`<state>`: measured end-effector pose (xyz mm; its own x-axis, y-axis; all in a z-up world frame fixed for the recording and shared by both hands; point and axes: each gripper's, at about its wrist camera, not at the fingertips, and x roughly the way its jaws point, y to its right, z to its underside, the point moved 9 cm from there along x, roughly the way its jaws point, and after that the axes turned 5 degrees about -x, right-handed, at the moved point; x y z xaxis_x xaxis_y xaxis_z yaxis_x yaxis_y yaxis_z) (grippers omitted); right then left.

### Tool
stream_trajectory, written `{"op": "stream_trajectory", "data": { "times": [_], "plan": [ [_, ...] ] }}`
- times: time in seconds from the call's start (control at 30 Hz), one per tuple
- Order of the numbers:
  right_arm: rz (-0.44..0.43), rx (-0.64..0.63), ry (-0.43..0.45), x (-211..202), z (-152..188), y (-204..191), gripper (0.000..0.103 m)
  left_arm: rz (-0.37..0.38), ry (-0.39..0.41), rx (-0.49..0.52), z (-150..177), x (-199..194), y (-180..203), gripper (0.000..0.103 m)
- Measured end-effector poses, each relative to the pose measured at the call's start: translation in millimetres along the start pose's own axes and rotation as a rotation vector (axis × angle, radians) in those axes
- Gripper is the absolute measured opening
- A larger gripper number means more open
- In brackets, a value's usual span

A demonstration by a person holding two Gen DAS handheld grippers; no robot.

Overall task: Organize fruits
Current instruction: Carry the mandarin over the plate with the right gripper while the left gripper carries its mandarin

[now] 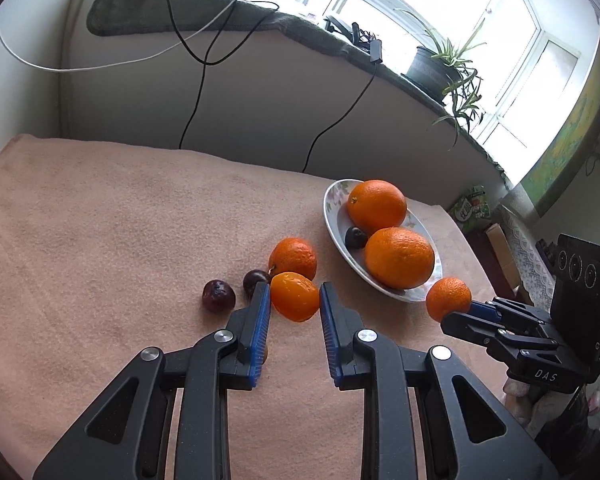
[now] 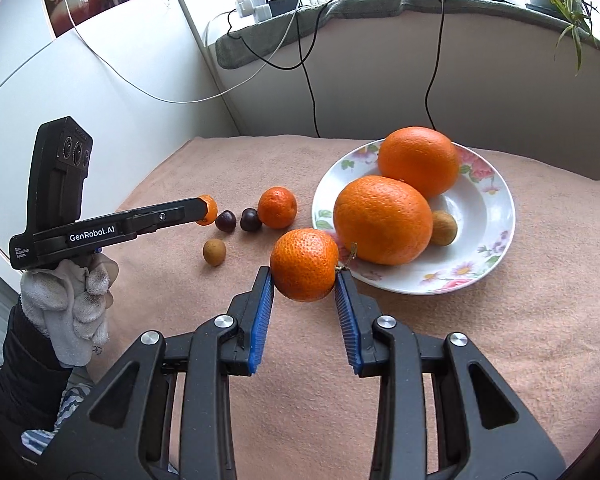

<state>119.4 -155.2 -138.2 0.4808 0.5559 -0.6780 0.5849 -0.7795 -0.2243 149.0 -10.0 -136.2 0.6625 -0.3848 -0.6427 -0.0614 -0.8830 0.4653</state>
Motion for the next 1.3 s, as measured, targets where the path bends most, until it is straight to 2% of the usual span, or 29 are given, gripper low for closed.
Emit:
{"op": "stream_trajectory", "data": {
  "times": [0.43,0.9,1.3],
  "plan": [
    [0.093,0.044,0.028,-15.4,-5.2,57.4,0.033,0.033,-0.026,0.047,-10.6,26.9,33.2,0.023],
    [0.182,0.086,0.020,-12.5,-12.3,118.0,0.033,0.034,-0.061,0.079,-16.1,51.7,45.5,0.023],
    [0.201,0.078,0.007,-0.5,-22.6,137.3,0.033,0.022,-0.088,0.090,-19.9,67.4,47.7,0.023]
  ]
}}
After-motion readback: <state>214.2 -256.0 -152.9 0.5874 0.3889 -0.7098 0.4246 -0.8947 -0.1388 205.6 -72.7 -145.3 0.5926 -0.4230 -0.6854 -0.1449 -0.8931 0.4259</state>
